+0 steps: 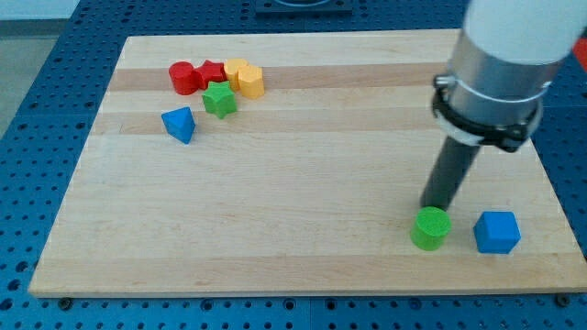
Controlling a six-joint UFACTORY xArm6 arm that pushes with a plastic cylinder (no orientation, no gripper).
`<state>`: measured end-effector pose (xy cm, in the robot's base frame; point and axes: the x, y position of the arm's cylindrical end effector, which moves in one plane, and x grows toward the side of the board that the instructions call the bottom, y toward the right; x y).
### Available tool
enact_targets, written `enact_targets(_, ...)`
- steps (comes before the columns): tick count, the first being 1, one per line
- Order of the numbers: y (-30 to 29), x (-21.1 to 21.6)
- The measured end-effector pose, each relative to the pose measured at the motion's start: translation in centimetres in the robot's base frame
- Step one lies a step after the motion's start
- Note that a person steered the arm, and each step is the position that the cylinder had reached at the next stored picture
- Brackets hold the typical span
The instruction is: Move green circle into blue cube
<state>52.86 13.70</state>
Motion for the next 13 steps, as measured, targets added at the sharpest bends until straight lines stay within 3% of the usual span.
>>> enact_targets(3,-2.3,2.4)
enact_targets(5,-7.6,4.6)
enact_targets(7,-4.7,8.0)
enact_targets(9,-0.8,7.1)
enact_targets(12,-4.3,6.2)
enact_targets(13,-2.0,4.0)
